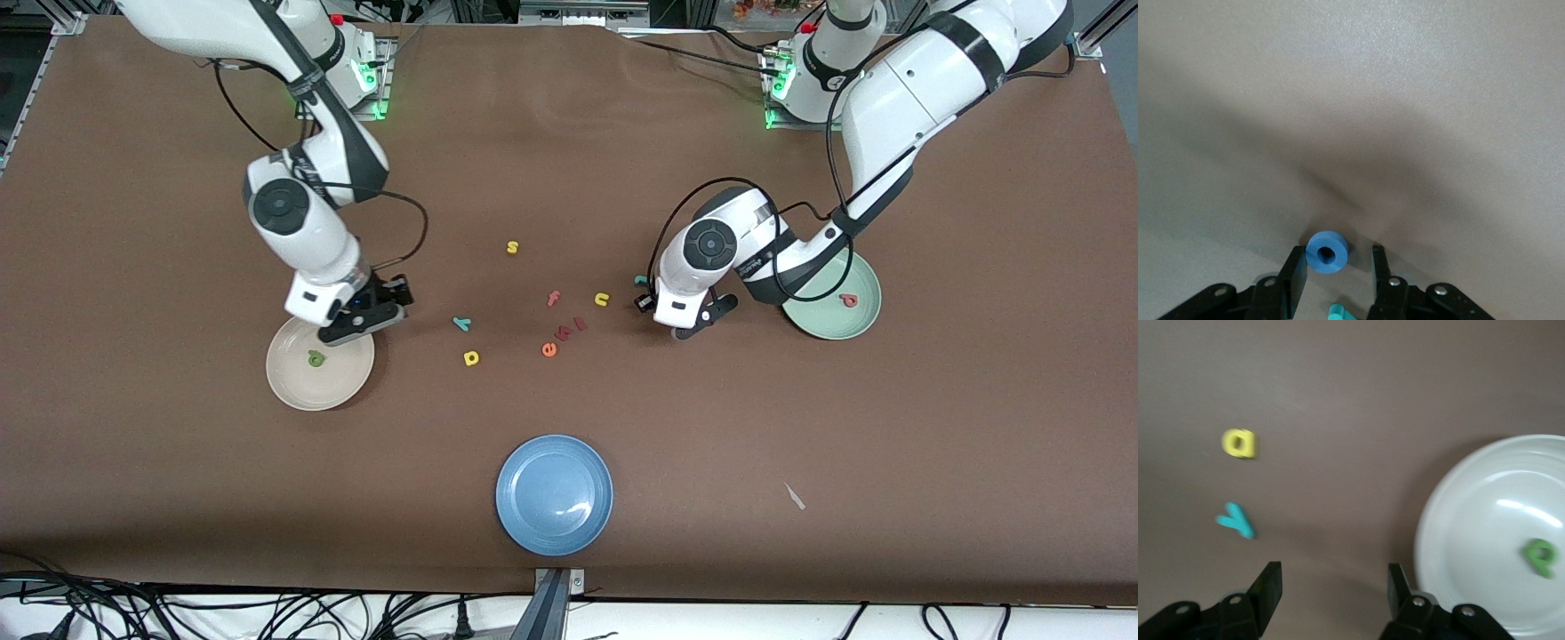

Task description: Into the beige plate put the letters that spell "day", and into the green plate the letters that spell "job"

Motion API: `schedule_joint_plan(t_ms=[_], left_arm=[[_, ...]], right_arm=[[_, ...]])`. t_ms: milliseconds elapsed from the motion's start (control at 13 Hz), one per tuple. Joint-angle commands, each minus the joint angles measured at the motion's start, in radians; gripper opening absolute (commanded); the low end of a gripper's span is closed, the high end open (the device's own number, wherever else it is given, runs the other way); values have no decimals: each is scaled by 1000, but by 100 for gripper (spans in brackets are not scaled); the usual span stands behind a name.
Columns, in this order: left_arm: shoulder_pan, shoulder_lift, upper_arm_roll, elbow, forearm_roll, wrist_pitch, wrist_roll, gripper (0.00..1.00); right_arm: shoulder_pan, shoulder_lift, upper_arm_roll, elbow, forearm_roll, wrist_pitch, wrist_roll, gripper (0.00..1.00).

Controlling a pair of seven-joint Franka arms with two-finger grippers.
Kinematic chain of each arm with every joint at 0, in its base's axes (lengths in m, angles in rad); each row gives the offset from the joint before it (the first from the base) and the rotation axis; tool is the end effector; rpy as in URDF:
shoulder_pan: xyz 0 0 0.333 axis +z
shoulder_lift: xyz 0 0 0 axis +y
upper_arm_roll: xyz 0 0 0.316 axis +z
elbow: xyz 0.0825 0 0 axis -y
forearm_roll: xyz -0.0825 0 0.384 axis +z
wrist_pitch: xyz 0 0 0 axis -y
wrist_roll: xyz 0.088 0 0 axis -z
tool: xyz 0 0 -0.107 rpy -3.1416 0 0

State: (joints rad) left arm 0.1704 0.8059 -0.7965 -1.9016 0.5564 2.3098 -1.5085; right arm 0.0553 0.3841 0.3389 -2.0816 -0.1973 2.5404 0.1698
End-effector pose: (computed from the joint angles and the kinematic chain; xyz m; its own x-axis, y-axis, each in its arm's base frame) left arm 0.5094 -0.3378 0.1712 0.8080 0.5605 -0.1817 0.5628 -0.8254 -0.0433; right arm 0.5518 0.2272 0.2596 0.9338 0.3427 0.1026 0.3460 -0.9381 -0.0150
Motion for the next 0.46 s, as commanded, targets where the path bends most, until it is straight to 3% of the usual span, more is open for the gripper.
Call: schedule_joint_plan(t_ms=[0, 77, 231, 386], left_arm=[[-5, -5, 17, 0, -4, -15, 10, 7], [4, -8, 17, 1, -4, -16, 17, 1], [33, -31, 11, 6, -6, -53, 45, 0], [125, -63, -59, 15, -27, -183, 121, 0]], right_arm=[[56, 112, 3, 133, -1, -8, 141, 72], [72, 149, 2, 162, -2, -9, 205, 73], [100, 192, 2, 192, -5, -9, 330, 74], [132, 223, 0, 205, -26, -9, 402, 74]])
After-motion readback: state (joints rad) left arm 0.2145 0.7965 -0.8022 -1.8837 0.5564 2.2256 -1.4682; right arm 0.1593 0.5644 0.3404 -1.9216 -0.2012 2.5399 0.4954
